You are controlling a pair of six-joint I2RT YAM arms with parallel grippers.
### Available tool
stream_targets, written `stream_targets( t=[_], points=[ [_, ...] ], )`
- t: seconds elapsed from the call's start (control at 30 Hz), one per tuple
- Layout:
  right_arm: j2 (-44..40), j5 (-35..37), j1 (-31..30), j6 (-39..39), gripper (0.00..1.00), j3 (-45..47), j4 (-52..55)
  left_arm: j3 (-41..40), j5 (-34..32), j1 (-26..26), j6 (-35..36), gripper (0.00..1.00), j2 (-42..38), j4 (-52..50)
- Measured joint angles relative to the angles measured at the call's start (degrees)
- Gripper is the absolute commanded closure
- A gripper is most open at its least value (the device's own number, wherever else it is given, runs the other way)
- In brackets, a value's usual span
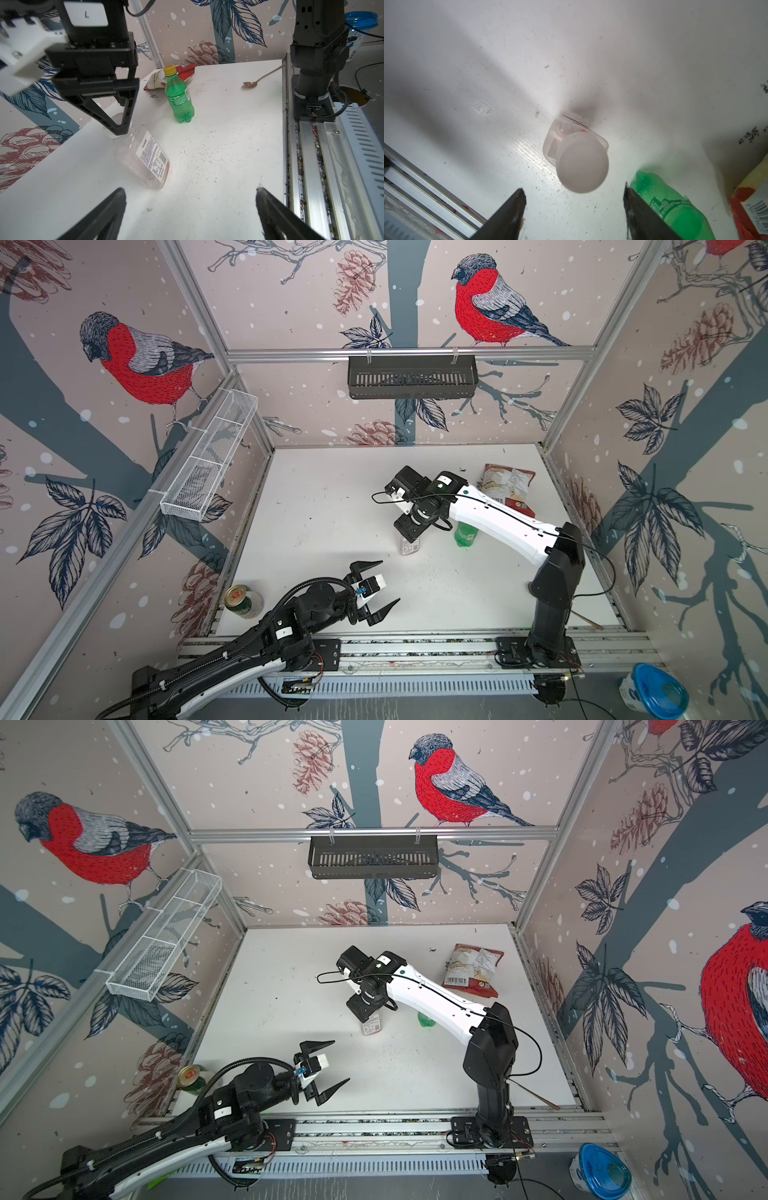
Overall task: Screw on the bottle caps
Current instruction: Reset both arms
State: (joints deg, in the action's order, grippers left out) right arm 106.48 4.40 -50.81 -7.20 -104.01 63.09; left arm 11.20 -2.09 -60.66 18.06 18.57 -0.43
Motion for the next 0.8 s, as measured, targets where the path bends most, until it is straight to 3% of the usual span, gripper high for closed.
stream_targets(
  t=[0.17, 0.37, 0.43, 0.53, 0.6, 0.7, 0.8],
  points=[
    [-6.05, 2.29, -0.04, 0.85, 0.16, 0.79, -2.64, -0.02, -3.08, 0.07, -0.68, 0.02, 0.48, 0.37],
    [-28.11, 6.1, 3.37, 1.99, 0.11, 20.28, -18.73, 0.04, -10.86, 3.93, -3.23, 0.02, 2.29, 4.22],
    [-36.33, 7.61, 6.56, 2.38, 0.0, 29.66, -26.16, 0.61, -15.1, 6.82, -4.81, 0.01, 3.43, 6.08],
    [-49.42, 11.39, 13.27, 2.75, 0.0, 45.35, -39.93, 2.67, -22.16, 11.54, -7.67, 0.02, 6.12, 9.25],
    [-55.47, 12.79, 21.18, 1.55, 0.0, 54.64, -48.46, 4.13, -26.23, 15.5, -10.12, 0.01, 8.63, 11.08],
    [-58.99, 15.34, 32.44, -3.34, 0.0, 65.29, -58.01, 4.74, -29.97, 22.73, -13.55, 0.02, 12.33, 13.05],
    [-59.63, 18.29, 37.03, -6.49, 0.0, 73.64, -66.34, 5.05, -30.42, 31.67, -16.9, 0.02, 15.93, 14.19]
  ],
)
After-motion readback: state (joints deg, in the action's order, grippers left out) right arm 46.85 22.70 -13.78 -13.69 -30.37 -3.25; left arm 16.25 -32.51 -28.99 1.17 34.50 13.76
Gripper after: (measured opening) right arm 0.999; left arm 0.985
